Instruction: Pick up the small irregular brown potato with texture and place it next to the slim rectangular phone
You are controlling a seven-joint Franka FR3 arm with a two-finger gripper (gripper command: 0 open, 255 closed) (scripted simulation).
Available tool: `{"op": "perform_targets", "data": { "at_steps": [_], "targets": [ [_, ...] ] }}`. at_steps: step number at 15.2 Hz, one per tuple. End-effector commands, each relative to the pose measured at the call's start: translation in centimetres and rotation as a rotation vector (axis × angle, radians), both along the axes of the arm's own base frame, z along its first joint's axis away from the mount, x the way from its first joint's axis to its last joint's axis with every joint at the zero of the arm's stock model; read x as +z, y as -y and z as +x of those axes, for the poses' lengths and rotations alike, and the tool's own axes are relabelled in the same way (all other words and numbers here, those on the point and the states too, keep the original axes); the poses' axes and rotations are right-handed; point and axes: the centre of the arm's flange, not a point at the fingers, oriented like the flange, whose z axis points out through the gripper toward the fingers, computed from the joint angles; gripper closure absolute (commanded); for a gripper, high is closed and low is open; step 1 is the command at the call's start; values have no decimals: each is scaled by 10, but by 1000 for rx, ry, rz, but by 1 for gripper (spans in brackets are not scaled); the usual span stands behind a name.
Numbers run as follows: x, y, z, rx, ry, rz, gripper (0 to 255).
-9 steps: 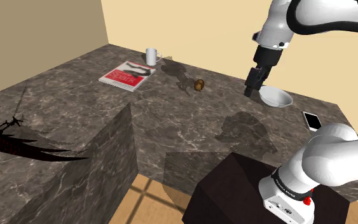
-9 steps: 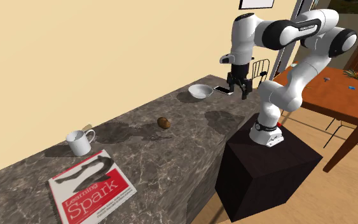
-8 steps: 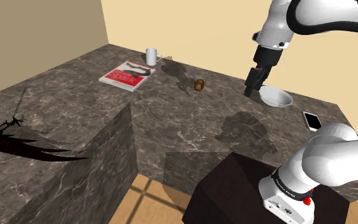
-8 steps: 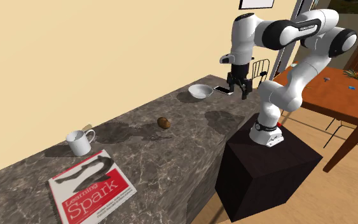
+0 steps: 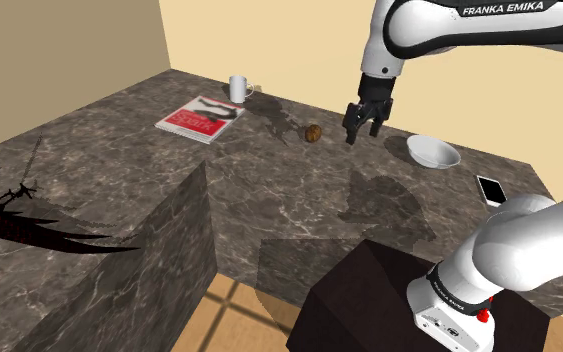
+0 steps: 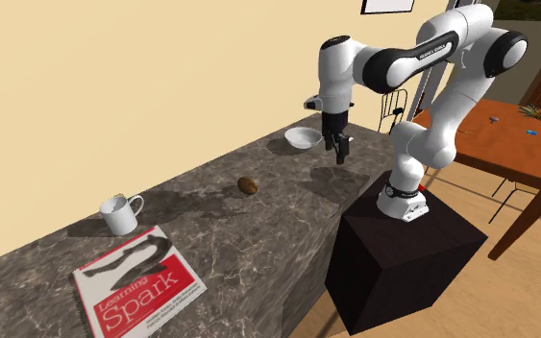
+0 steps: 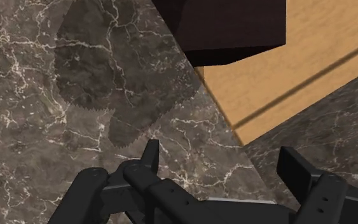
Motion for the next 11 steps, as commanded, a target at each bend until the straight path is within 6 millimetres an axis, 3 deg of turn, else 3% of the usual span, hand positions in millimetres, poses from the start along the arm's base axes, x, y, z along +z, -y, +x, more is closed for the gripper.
{"op": "perform_targets", "data": {
  "at_steps": [1,11],
  "targets": [
    [-9,1,26,-53,-14,-17,0],
    [-62,29,152,-311,-81,-100,0]
  ]
}}
